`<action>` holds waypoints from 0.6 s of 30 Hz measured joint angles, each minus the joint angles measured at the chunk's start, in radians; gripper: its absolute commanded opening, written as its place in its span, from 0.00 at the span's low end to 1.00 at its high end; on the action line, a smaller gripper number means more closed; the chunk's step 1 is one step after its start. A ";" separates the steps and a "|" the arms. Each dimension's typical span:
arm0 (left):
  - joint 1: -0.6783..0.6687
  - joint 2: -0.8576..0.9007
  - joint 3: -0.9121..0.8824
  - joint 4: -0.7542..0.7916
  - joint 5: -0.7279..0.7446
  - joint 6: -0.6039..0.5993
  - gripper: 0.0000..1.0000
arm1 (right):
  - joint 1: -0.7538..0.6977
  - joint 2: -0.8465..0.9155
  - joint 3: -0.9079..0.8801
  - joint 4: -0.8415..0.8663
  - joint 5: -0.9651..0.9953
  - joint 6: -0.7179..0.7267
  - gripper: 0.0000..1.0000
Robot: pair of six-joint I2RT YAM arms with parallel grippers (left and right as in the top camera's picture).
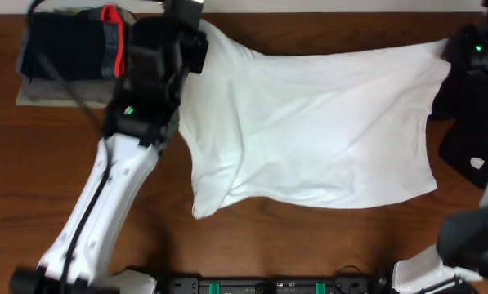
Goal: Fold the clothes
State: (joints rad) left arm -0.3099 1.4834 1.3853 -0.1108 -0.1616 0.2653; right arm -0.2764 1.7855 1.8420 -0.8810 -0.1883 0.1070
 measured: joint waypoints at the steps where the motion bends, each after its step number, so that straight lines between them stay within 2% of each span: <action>1: 0.000 0.035 0.000 0.033 0.000 0.000 0.06 | 0.010 0.035 0.000 0.035 0.000 0.000 0.01; 13: 0.001 0.443 0.001 0.500 -0.002 -0.003 0.06 | 0.110 0.375 0.000 0.448 -0.003 0.006 0.01; 18: 0.001 0.560 0.001 0.674 -0.003 -0.003 0.06 | 0.139 0.482 0.000 0.589 -0.002 0.007 0.01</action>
State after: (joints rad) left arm -0.3092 2.0430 1.3861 0.5636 -0.1646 0.2626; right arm -0.1375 2.2677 1.8416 -0.2924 -0.1905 0.1143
